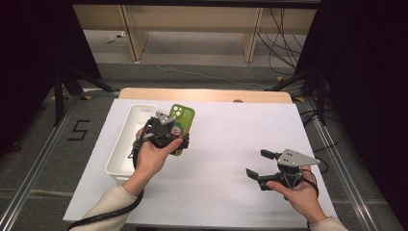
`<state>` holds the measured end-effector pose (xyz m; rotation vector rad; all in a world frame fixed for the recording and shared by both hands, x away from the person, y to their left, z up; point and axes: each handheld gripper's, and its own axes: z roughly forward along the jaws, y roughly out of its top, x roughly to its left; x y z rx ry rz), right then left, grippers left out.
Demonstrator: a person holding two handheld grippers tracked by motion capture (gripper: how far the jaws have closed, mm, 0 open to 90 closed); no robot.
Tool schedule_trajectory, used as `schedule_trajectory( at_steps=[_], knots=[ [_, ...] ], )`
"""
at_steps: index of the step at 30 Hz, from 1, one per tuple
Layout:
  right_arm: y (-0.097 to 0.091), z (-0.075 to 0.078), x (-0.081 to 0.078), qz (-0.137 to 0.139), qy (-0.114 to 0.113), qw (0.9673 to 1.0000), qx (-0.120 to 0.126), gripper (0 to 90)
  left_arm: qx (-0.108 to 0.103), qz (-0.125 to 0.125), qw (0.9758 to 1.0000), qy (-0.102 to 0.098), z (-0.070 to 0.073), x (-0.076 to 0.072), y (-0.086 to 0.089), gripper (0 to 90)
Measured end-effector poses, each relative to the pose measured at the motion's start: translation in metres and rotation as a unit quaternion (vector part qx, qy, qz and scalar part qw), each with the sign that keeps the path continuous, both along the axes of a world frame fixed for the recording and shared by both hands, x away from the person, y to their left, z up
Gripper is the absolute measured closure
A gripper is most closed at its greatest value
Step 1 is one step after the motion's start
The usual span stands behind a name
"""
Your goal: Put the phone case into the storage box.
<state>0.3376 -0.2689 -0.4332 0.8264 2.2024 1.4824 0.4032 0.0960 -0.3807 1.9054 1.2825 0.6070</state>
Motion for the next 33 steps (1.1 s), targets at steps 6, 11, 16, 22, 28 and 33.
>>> schedule_trajectory(
  at_steps=[6, 11, 16, 22, 28, 33],
  knots=[
    [0.0, 0.0, 0.0, 0.0, 0.001, 1.0, 0.0, 12.9, -0.001, 0.004, 1.0, -0.007, 0.0, 0.001, 0.002, 15.9],
    [0.0, -0.001, 0.001, 0.001, 0.002, 1.0, -0.001, 12.9, -0.002, 0.009, 0.9999, -0.013, 0.002, 0.002, 0.005, 15.9],
    [0.0, -0.001, 0.0, 0.0, 0.002, 1.0, -0.001, 12.9, -0.004, 0.011, 0.9997, -0.02, 0.004, 0.002, 0.008, 15.9],
    [-0.001, 0.0, 0.0, 0.001, 0.003, 1.0, 0.0, 12.9, -0.006, 0.018, 0.9995, -0.026, 0.005, 0.004, 0.013, 15.9],
    [-0.001, -0.001, 0.0, 0.0, 0.002, 1.0, -0.001, 12.9, -0.014, 0.028, 0.9989, -0.034, 0.008, 0.005, 0.017, 15.9],
    [0.0, -0.001, 0.0, 0.001, 0.002, 1.0, -0.001, 12.9, -0.015, 0.03, 0.9987, -0.037, 0.011, 0.006, 0.021, 15.8]
  ],
)
